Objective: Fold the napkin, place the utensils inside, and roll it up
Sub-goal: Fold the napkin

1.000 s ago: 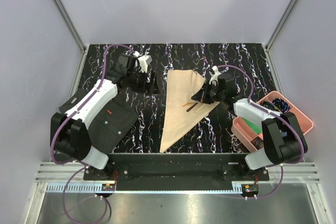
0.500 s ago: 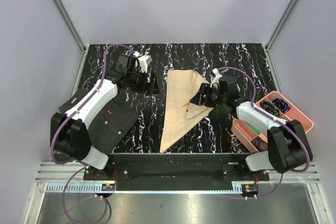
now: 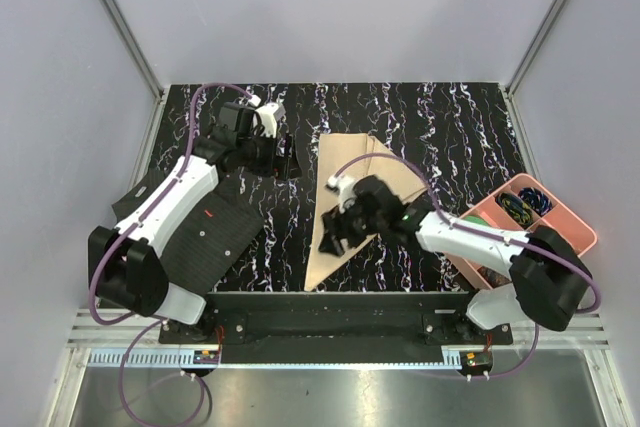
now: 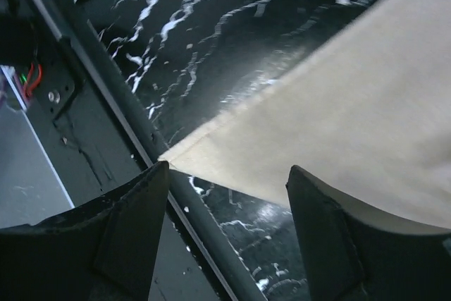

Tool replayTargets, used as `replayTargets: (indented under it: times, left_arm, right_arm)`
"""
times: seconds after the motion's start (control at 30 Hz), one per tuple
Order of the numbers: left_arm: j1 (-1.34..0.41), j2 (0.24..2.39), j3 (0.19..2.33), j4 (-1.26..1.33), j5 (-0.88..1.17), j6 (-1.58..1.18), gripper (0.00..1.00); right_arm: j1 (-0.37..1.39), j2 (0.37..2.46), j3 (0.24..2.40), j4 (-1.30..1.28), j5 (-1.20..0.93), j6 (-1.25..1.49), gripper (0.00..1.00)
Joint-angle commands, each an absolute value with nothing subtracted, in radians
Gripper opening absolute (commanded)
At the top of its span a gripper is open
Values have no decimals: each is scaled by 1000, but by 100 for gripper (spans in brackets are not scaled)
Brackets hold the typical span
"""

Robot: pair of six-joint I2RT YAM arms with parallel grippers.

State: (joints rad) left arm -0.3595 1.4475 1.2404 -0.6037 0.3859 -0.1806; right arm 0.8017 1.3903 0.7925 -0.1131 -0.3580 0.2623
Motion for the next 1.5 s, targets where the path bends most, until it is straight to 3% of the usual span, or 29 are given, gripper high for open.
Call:
replayTargets:
  times: [0.0, 0.4, 1.07, 1.17, 1.3, 1.43, 1.47]
  left_arm:
    - [-353, 1401, 1229, -546, 370, -190, 89]
    - [-325, 1376, 1213, -518, 407, -219, 90]
    - [-324, 1367, 1215, -517, 437, -229, 90]
    - [-324, 1367, 1215, -517, 440, -229, 90]
    - [-324, 1365, 1215, -517, 439, -229, 90]
    - [-324, 1368, 1215, -517, 436, -229, 90]
    - [-324, 1370, 1213, -517, 434, -229, 90]
  right_arm:
    - [994, 1422, 873, -107, -223, 121, 78]
    - [1279, 1634, 985, -146, -83, 14, 65]
    - [1304, 1744, 968, -184, 112, 21, 62]
    - [1304, 1753, 962, -187, 136, 31, 57]
    - [1304, 1767, 962, -192, 156, 47, 43]
    - [1304, 1767, 974, -190, 181, 51, 10]
    - [1304, 1763, 980, -189, 181, 51, 8]
